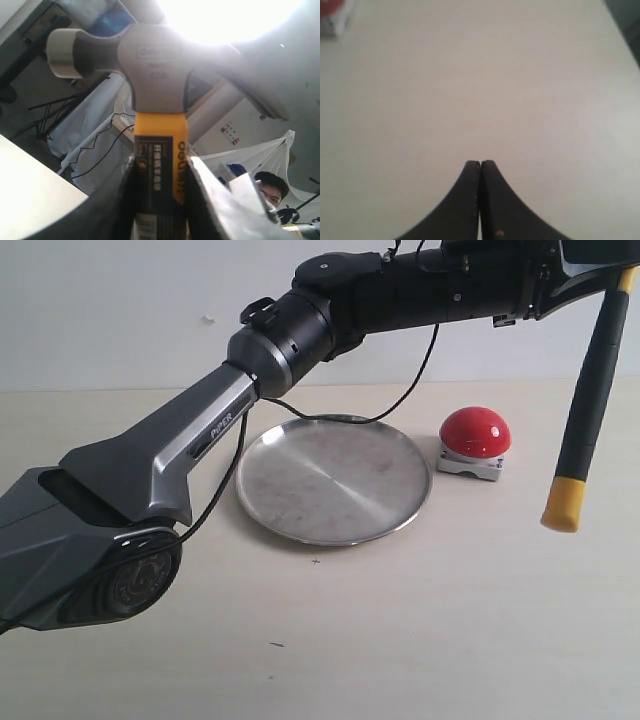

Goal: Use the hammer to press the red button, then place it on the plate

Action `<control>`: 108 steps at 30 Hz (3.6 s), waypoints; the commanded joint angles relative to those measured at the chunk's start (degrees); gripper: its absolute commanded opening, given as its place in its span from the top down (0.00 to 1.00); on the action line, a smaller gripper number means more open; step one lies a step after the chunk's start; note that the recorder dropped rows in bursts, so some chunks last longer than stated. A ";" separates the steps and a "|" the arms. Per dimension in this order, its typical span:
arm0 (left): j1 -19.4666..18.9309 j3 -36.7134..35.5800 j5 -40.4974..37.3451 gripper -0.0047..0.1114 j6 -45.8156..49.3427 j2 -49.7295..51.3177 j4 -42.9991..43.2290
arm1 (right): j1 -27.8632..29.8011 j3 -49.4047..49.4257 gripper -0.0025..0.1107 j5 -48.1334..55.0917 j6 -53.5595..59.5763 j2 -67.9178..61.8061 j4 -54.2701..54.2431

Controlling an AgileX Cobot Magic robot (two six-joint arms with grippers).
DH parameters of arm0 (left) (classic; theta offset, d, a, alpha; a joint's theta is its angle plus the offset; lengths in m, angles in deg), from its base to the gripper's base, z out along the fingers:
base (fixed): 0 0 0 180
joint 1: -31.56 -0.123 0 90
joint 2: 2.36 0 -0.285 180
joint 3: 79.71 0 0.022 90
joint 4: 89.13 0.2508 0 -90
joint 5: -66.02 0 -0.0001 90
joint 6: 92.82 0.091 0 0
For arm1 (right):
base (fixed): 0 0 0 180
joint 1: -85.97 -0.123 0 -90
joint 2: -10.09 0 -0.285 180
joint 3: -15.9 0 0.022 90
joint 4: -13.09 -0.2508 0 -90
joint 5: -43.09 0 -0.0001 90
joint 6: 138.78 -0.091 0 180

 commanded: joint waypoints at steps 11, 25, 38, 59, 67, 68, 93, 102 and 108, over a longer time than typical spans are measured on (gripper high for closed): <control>-0.01 0.84 -0.48 0.96 0.01 -1.24 -4.22 | 0.20 11.37 0.65 -19.88 36.35 -2.00 -62.20; -0.01 0.84 1.21 0.96 0.01 -1.24 -4.22 | 0.20 6.54 0.43 -14.41 37.15 0.44 -65.28; 2.78 0.84 10.42 0.96 -4.96 -1.24 3.41 | 0.20 5.38 0.40 -17.44 39.43 0.22 -61.83; 4.69 0.84 15.35 0.96 -7.37 -1.24 5.80 | 0.20 5.38 0.40 -22.72 39.20 -7.72 -55.90; 4.83 0.84 15.35 0.96 -7.62 -1.24 6.88 | 0.20 5.25 0.40 -25.13 41.36 -8.59 -57.61; 4.83 0.84 15.35 0.96 -7.62 -1.24 6.88 | 0.20 5.25 0.40 -24.94 42.34 -8.85 -58.55; 4.83 0.84 15.59 0.96 -7.62 -1.24 7.11 | 0.20 4.53 0.43 -22.83 57.37 -11.74 -71.62; 4.83 0.84 15.30 0.96 -7.62 -1.24 7.12 | 0.20 4.53 0.43 -21.94 57.24 -12.10 -73.06; 4.83 0.84 14.97 0.96 -7.62 -1.24 7.20 | 0.20 4.53 0.48 -22.07 57.24 -14.04 -72.24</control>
